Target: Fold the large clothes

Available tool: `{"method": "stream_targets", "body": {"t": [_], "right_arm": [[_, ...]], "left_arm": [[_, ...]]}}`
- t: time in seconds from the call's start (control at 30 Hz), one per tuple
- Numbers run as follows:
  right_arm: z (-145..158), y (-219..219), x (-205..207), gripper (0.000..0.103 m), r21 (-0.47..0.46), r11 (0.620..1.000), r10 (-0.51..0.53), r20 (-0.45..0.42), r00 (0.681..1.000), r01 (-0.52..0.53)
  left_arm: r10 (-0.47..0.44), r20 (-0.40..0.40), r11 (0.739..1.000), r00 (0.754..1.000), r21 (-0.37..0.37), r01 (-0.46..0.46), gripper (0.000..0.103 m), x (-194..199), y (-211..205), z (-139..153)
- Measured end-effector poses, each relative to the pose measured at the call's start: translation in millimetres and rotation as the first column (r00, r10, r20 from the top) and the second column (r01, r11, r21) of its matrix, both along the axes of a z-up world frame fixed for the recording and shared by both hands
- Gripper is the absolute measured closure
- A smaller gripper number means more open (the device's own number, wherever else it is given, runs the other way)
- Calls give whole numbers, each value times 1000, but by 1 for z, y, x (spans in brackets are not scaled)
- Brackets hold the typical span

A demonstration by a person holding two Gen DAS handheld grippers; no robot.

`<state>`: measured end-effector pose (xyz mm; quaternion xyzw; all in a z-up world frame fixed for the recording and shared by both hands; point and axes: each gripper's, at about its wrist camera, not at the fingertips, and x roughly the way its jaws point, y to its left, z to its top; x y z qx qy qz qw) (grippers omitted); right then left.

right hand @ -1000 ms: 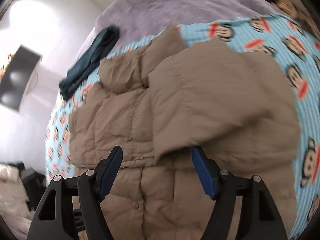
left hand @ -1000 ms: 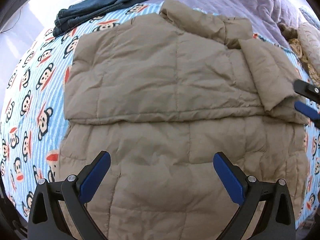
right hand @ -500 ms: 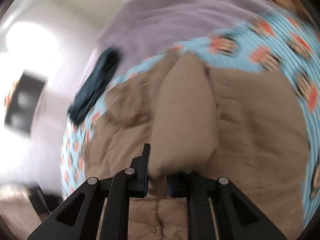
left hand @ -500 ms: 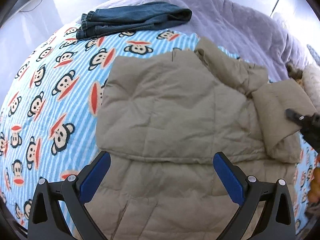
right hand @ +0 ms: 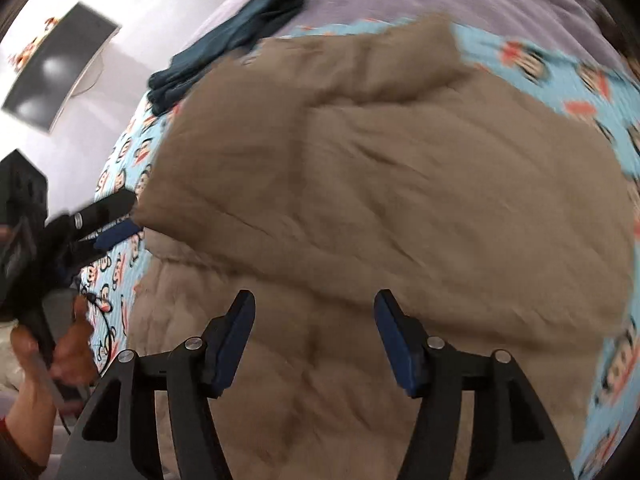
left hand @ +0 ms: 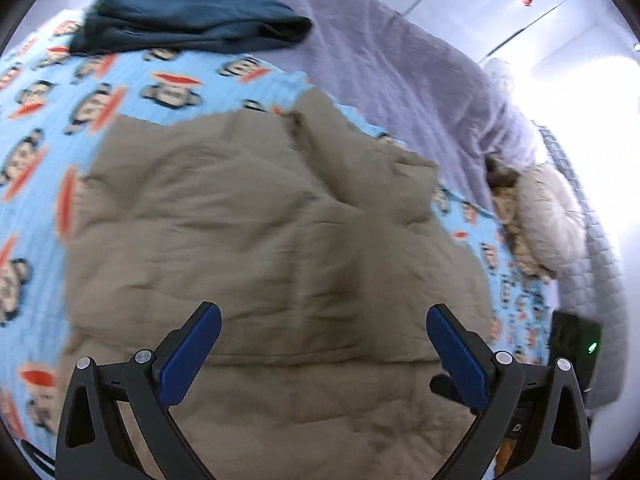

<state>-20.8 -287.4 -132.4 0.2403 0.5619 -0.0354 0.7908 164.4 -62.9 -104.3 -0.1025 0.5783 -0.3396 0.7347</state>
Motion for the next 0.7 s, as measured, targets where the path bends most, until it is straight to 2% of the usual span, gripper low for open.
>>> {"method": "stream_targets", "body": {"t": [0.07, 0.13, 0.17, 0.23, 0.27, 0.33, 0.4, 0.43, 0.47, 0.5, 0.53, 0.57, 0.63, 0.7], "right_arm": [[1, -24, -24, 37, 17, 996, -83, -6, 997, 83], [-1, -56, -46, 37, 70, 978, -195, -13, 981, 196], [-3, -68, -54, 37, 92, 967, -237, -18, 971, 238], [-11, -98, -73, 37, 156, 918, -363, -36, 931, 364], [-13, -105, -81, 37, 181, 900, -396, -39, 917, 396], [-22, -120, -91, 37, 221, 862, -457, -51, 888, 457], [-27, -128, -92, 37, 232, 840, -491, -57, 869, 490], [-29, -131, -91, 37, 238, 833, -501, -55, 864, 499], [-29, -137, -92, 44, 245, 829, -509, -46, 860, 503], [-28, -140, -87, 72, 251, 829, -509, -30, 860, 500], [-26, -142, -81, 87, 236, 834, -507, -27, 862, 498], [-24, -145, -78, 92, 222, 840, -504, -23, 864, 496], [-26, -145, -68, 93, 179, 860, -484, -15, 875, 478], [-41, -142, -63, 93, 158, 867, -472, -52, 880, 474]], "left_arm": [[-29, -19, 999, 999, -23, 29, 0, 2, -13, -5], [-32, -16, 999, 999, 7, 33, 0, 6, -22, -14], [-32, -5, 998, 999, 47, 32, 0, 9, -26, -21], [-32, 10, 988, 999, 148, 30, 0, 14, -33, -35], [-30, 3, 983, 1000, 182, 29, 7, 16, -36, -42], [-24, -17, 979, 1000, 202, 27, 27, 19, -40, -49], [-41, -42, 983, 998, 178, 48, 79, 19, -43, -50], [-43, -52, 985, 998, 162, 51, 82, 19, -45, -49], [-31, -37, 984, 999, 171, 37, 82, 18, -45, -46], [-27, -2, 979, 1000, 204, 27, 82, 15, -46, -44], [-27, 15, 974, 1000, 226, 22, 82, 14, -45, -44], [-25, 17, 972, 1000, 236, 20, 82, 13, -44, -46], [-25, 13, 968, 1000, 251, 21, 82, 13, -43, -53], [-40, 29, 963, 999, 268, 31, 82, 13, -44, -57]]}}
